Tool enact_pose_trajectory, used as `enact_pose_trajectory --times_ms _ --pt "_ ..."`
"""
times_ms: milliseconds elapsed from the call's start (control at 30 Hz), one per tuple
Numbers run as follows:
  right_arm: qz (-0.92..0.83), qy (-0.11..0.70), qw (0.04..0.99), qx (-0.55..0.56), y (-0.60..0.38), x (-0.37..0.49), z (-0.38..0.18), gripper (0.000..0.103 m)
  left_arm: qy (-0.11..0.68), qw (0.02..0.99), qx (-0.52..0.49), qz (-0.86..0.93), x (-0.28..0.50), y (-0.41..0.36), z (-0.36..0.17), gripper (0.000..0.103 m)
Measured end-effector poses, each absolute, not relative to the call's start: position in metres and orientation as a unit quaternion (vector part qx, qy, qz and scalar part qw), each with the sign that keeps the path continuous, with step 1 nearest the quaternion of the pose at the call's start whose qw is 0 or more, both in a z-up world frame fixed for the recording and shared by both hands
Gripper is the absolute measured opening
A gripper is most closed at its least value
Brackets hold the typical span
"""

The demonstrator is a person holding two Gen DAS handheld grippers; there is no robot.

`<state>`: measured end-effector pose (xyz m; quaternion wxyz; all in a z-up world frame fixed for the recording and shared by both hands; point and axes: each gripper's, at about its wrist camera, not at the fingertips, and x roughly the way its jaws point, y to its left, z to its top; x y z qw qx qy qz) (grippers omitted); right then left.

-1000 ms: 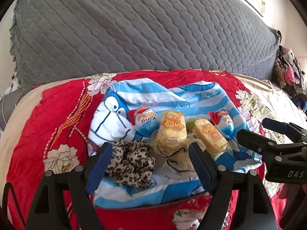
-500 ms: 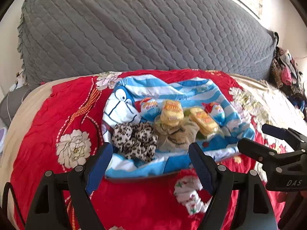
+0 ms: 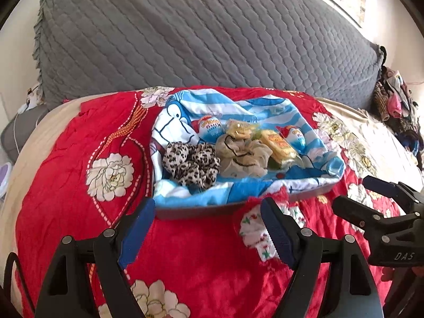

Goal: Organize objects

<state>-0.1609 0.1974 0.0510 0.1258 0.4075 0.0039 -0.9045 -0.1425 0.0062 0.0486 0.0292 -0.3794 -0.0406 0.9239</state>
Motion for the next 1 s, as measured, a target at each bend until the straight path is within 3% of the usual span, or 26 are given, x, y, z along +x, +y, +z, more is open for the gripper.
enact_pose_trajectory --times_ms 1000 --pt "-0.904 0.024 0.121 0.409 0.196 -0.103 0.057 0.102 -0.035 0.039 -0.38 0.923 -0.086 0.008 0.055 0.083"
